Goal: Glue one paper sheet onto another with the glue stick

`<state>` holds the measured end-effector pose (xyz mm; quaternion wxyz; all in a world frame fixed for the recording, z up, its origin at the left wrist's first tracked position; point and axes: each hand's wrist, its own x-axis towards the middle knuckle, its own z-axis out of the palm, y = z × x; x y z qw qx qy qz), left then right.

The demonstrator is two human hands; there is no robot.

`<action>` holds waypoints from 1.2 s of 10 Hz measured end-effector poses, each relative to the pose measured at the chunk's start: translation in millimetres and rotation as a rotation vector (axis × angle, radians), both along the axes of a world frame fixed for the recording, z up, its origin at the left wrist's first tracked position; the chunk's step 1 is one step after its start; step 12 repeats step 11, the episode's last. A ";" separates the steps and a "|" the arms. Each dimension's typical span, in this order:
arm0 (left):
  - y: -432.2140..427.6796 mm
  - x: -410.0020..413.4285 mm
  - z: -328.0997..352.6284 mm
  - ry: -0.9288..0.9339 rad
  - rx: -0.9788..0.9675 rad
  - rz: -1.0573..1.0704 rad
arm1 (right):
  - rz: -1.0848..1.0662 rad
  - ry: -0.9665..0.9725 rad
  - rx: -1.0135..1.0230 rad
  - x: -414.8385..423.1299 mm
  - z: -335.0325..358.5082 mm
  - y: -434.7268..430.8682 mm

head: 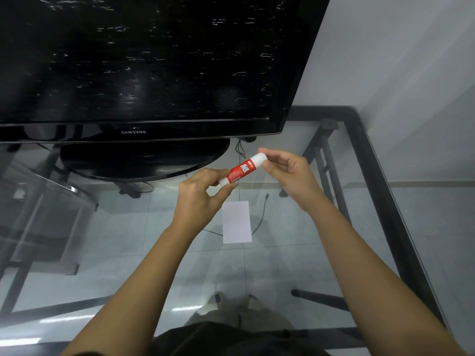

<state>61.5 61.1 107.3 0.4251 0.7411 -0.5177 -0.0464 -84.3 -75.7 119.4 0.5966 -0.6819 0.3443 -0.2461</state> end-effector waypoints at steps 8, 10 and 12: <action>15.5 16.3 -146.7 -0.147 0.811 0.042 | -0.171 0.392 -0.240 -0.2 -98.7 4.7; 22.2 14.5 -153.5 -0.194 0.891 0.030 | -0.155 0.438 -0.249 -0.6 -102.9 6.5; 14.8 19.1 -142.5 -0.139 0.781 0.064 | -0.078 0.501 -0.130 1.4 -91.2 3.5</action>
